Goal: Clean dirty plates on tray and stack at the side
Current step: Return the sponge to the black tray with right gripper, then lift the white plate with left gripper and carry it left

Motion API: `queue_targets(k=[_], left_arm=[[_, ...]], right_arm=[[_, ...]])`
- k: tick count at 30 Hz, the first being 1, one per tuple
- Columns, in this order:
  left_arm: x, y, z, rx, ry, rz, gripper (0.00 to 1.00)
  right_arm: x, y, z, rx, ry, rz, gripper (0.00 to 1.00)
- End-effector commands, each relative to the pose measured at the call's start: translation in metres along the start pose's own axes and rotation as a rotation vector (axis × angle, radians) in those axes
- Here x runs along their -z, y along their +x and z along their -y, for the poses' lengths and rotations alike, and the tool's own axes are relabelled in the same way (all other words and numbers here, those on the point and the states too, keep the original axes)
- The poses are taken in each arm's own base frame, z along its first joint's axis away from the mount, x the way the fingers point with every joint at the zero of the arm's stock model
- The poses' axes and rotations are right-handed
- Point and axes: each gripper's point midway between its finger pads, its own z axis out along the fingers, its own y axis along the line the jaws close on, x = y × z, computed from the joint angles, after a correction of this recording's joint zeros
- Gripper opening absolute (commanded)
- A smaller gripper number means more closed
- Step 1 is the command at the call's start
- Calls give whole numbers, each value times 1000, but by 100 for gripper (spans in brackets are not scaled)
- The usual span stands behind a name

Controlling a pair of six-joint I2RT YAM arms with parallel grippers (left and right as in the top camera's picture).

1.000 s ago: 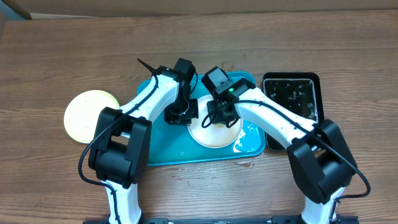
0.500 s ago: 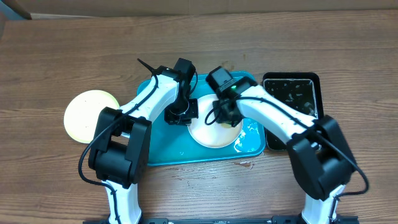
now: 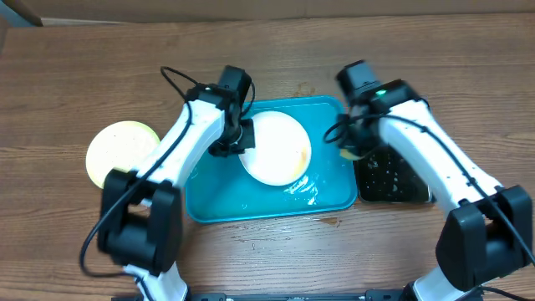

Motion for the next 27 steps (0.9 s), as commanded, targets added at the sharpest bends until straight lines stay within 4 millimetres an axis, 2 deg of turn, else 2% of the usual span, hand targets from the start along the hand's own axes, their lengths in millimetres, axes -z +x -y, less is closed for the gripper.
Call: queue_targets(k=[1, 4, 7, 12, 15, 17, 21, 27], left_arm=[[43, -15, -26, 27, -124, 165, 4], [59, -18, -37, 33, -175, 219, 4], [76, -21, -50, 37, -254, 284, 4], [111, -28, -70, 24, -443, 428, 4], [132, -31, -74, -5, -578, 519, 4], [143, -33, -72, -35, -656, 574, 4], [153, -36, -46, -204, -727, 625, 4], [189, -34, -29, -248, -907, 790, 4]], right_arm=[[6, -16, 40, -109, 16, 15, 4], [1, -17, 59, -148, 5, -8, 4], [-9, -12, 66, -147, -55, -48, 4], [-27, -6, 80, -187, -47, -70, 4], [-31, -5, 84, -199, -47, -69, 4], [-31, -5, 84, -199, -49, -68, 4], [-31, -6, 84, -199, -49, -67, 4], [-32, -8, 83, -199, -52, -58, 4]])
